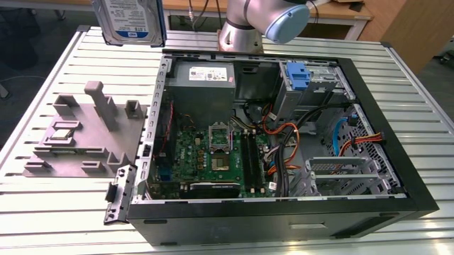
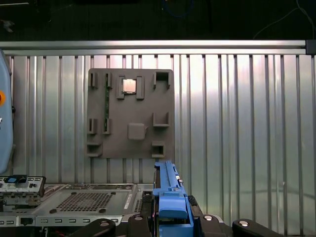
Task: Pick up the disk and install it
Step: 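Pick up the disk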
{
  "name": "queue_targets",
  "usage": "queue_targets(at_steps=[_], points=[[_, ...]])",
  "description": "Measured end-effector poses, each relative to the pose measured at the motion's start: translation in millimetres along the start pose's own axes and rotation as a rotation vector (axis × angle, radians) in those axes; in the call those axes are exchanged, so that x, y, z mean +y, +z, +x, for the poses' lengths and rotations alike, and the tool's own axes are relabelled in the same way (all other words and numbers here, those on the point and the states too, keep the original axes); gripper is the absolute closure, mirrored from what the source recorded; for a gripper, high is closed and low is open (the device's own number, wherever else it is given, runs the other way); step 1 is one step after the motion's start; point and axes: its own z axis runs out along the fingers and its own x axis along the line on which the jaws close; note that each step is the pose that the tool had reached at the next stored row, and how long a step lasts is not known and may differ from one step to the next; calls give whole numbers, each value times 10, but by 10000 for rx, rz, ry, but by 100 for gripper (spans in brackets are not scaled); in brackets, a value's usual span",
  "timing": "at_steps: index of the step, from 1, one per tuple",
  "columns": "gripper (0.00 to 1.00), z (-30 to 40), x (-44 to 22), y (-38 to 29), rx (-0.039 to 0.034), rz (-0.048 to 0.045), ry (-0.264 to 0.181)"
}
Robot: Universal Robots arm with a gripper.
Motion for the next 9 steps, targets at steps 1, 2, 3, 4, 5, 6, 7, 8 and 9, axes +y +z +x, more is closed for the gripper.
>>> queue_targets(at_steps=[1,2,3,4,5,6,7,8,9], points=[[63,0,-4,0,0,0,0],[63,0,-9,-1,1,-1,0],[63,-1,-27,0,0,0,-1],[63,-1,-56,-1,0,0,0],[63,-1,-61,-1,0,0,0],[63,-2,-66,-1,0,0,0],[63,-2,-69,-1,0,0,0],[63,-2,-73,-1,1,-1,0],[63,-2,-77,-1,0,0,0]])
